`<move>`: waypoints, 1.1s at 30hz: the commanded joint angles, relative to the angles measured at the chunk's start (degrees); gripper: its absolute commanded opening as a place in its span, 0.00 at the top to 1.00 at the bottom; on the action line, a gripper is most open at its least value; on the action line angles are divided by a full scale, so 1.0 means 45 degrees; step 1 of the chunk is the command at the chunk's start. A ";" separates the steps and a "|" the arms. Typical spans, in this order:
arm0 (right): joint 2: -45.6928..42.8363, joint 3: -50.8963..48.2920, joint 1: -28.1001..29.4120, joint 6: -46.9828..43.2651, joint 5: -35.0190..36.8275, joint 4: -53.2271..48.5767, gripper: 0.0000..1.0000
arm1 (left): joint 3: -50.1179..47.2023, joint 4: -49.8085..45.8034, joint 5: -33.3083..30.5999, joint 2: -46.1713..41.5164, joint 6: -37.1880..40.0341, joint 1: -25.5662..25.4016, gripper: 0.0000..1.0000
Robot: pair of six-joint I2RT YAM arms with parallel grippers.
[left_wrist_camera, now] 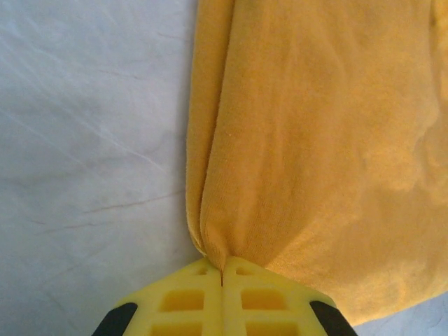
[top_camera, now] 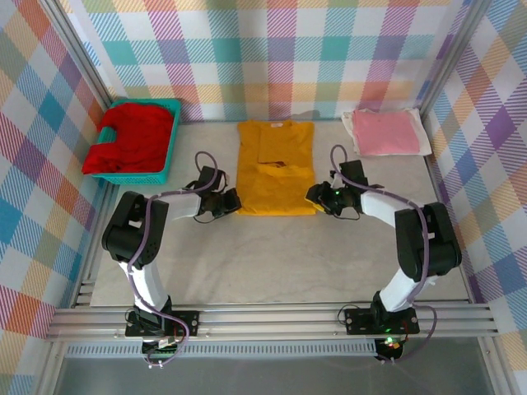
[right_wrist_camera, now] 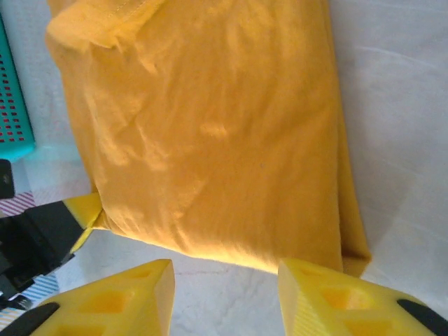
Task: Fold and stack the t-shirts
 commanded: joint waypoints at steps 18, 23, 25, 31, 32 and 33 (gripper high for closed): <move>0.0928 -0.0175 -0.0719 0.0466 -0.0447 -0.0224 0.56 | -0.0715 -0.0599 0.0033 -0.0710 -0.0365 -0.0090 1.00; 0.1644 0.0256 -0.0537 0.0430 -0.1026 -0.0099 0.56 | -0.0715 -0.0559 0.0085 -0.0640 -0.0375 -0.0090 1.00; 0.1825 0.0406 -0.0380 0.0442 -0.1111 -0.0028 0.56 | -0.0720 -0.0584 0.0029 -0.0622 -0.0360 -0.0090 1.00; 0.2368 0.0495 0.0013 0.0739 -0.1352 0.0793 0.62 | -0.0707 -0.0579 -0.0004 -0.0642 -0.0404 -0.0090 1.00; 0.2430 0.0544 0.0042 0.0792 -0.1358 0.0782 0.65 | -0.0708 -0.0570 0.0005 -0.0667 -0.0404 -0.0090 1.00; 0.2496 0.0632 0.0037 0.0827 -0.1337 0.0744 0.68 | -0.0683 -0.0624 -0.0010 -0.0694 -0.0386 -0.0090 1.00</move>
